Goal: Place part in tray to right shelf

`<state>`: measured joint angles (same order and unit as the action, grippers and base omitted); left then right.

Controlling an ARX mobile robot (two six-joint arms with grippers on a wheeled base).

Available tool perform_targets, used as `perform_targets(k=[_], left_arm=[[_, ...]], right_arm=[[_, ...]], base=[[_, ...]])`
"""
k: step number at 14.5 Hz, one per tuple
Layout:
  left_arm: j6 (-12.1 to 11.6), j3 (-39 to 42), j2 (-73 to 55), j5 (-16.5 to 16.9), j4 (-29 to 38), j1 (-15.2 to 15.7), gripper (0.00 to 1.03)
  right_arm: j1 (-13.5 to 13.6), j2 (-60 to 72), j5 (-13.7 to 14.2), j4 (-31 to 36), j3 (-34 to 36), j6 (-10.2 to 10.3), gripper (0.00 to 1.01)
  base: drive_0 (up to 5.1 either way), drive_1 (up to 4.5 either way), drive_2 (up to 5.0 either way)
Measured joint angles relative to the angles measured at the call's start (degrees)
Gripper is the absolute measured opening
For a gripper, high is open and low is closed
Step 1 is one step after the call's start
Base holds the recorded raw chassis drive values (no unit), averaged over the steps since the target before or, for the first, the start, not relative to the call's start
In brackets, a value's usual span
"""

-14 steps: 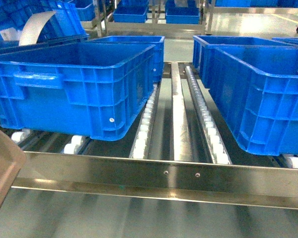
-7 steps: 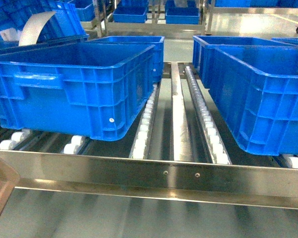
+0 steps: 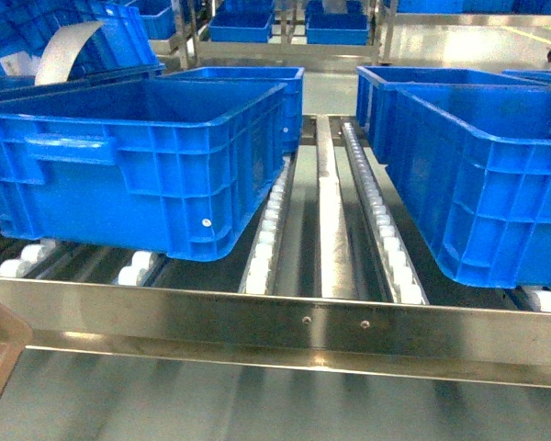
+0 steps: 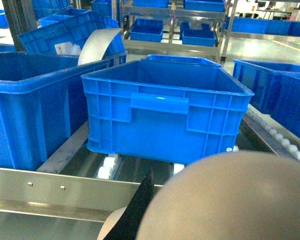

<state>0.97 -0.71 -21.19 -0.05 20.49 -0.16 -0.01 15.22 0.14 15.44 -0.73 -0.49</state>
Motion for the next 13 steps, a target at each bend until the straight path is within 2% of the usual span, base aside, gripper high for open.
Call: perform_targets(k=[3,7,8,9,10,11,12,13], left_arm=[[0.0,0.0,2.2,0.0,-1.6,0.0,0.12],[0.0,0.0,7.8,0.0,-7.4,0.0,0.12],[0.0,0.0,8.9,0.0,-8.4,0.0,0.12],[0.0,0.0,9.9,-0.1,-9.7,0.0,0.12],[0.0,0.0,12.1,-0.1,-12.1,0.0,0.12],[-0.2,-0.1,17.4,0.2,-19.5,0.0,0.12],[0.0,-0.1,20.3,0.0,-22.5,0.0,0.12],[0.0,-0.1,20.5,0.0,-19.9,0.0,0.12]], right_arm=[[0.0,-1.2,0.0,-1.4,0.0,0.0,0.02],[0.0,-5.4,0.0,-5.6,0.0,0.0,0.02],[0.0,-10.0,0.0,-12.7,0.0,0.0,0.02],[0.0,-14.8,-0.1,-15.6,0.0,0.1,0.02],[0.0,-14.9,-0.1,-16.1,0.0,0.1,0.02],[0.0,-15.0,-0.1,-15.4,0.0,0.1,0.02],[0.0,-15.0,-0.1,-15.7,0.0,0.1,0.02],[0.0,-15.0,-0.1,-15.6,0.0,0.1,0.02]], base=[[0.0,0.00,0.0],[0.0,0.00,0.0],[0.0,0.00,0.0],[0.0,0.00,0.0],[0.0,0.00,0.0],[0.0,0.00,0.0],[0.0,0.00,0.0],[0.0,0.00,0.0]])
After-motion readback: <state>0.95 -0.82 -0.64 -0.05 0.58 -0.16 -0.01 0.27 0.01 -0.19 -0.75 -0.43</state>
